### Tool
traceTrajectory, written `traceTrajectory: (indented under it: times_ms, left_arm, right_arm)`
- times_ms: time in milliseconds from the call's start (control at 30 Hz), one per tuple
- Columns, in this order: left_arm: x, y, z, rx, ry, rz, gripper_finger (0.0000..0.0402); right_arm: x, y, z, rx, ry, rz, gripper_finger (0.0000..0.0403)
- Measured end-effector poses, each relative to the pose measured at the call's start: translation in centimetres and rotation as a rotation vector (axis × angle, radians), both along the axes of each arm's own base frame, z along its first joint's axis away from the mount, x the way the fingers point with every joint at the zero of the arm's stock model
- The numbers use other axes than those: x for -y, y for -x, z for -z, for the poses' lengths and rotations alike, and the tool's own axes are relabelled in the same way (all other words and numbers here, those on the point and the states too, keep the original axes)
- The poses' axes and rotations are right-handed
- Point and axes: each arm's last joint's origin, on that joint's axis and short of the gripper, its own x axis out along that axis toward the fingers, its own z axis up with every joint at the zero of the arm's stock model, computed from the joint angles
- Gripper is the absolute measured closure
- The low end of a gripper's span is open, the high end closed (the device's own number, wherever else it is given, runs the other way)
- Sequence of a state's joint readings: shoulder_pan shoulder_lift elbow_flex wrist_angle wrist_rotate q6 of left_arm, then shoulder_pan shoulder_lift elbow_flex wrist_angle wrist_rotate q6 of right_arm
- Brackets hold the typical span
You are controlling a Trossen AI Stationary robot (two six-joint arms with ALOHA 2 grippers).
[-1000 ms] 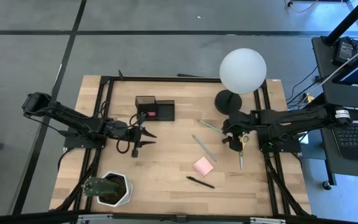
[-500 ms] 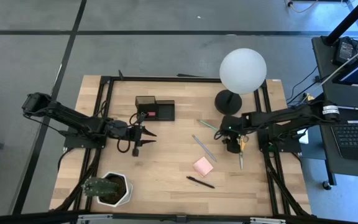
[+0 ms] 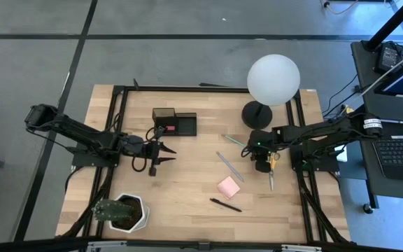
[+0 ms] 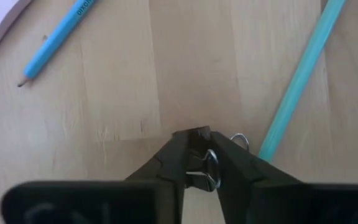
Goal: Pick and place office supplies into organizer
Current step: Put the binder clip into the desk organizer
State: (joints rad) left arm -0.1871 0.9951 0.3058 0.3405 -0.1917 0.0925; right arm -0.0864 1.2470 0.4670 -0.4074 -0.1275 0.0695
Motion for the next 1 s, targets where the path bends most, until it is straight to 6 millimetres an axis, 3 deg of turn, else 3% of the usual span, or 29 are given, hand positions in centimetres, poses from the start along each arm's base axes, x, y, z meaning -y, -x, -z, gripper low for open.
traceTrajectory:
  times_ms: [300, 700, 1000]
  left_arm:
    - [0.0, 0.0, 0.0, 0.0, 0.0, 0.0, 0.0304]
    - [0.0, 0.0, 0.0, -0.001, 0.0, 0.0, 0.0304]
    - [0.0, 0.0, 0.0, -0.001, 0.0, 0.0, 0.0304]
  right_arm:
    - [0.0, 0.0, -0.1, 0.004, -0.008, 0.002, 0.0357]
    - [0.0, 0.0, -0.1, -0.006, -0.009, 0.0, 0.0358]
    - [-0.1, -0.4, -1.2, -0.035, -0.032, -0.012, 0.0348]
